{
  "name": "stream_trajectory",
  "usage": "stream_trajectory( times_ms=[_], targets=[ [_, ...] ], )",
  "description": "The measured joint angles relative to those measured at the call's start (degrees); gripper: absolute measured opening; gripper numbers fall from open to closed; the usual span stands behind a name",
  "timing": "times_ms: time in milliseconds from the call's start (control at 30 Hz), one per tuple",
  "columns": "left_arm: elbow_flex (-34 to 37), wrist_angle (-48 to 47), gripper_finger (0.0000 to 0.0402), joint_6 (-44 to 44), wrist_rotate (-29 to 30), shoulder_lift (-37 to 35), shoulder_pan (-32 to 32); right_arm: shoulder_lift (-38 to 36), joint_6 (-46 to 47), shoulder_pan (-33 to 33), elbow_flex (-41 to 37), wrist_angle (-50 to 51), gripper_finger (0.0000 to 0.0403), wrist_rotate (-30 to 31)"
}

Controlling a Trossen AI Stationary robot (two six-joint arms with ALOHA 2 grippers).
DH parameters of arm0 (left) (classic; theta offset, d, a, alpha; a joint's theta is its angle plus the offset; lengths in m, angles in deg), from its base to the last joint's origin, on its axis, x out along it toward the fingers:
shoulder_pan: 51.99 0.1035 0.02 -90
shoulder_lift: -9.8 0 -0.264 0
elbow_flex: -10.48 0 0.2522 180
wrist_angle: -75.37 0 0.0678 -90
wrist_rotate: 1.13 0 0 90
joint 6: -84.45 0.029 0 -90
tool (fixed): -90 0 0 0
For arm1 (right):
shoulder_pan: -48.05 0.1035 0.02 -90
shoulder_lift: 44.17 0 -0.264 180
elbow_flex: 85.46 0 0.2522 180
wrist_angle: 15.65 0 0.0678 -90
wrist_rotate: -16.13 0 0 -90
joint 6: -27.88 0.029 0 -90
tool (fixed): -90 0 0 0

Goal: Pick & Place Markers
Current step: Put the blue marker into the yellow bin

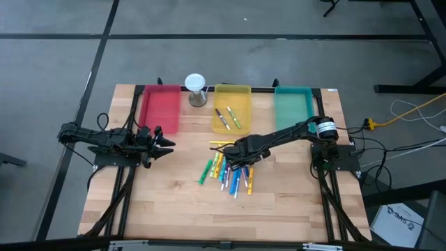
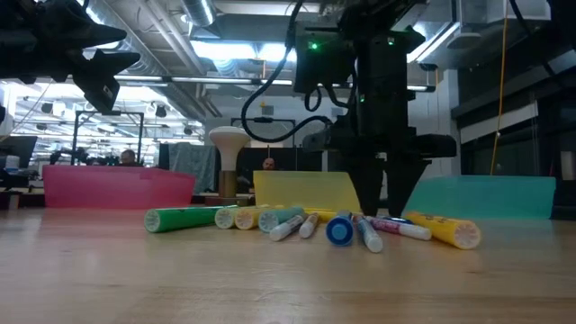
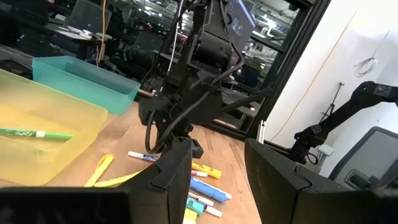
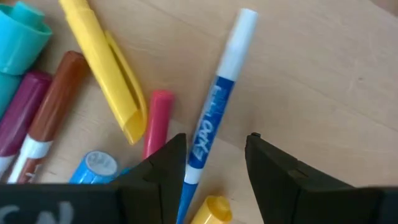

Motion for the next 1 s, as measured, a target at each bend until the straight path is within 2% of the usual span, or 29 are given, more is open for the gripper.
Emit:
stream_trajectory(
  times_ms=[500, 1000],
  targets=[
    [0.0, 0.0, 0.0143, 0.0, 0.0, 0.0, 0.0, 0.3, 0.4, 0.0, 0.0, 0.7, 0.0162, 0.0],
    [0.0, 0.0, 0.0143, 0.0, 0.0, 0.0, 0.0, -0.1, 7.5, 0.0, -2.4, -1.4, 0.0162, 0.1]
  ],
)
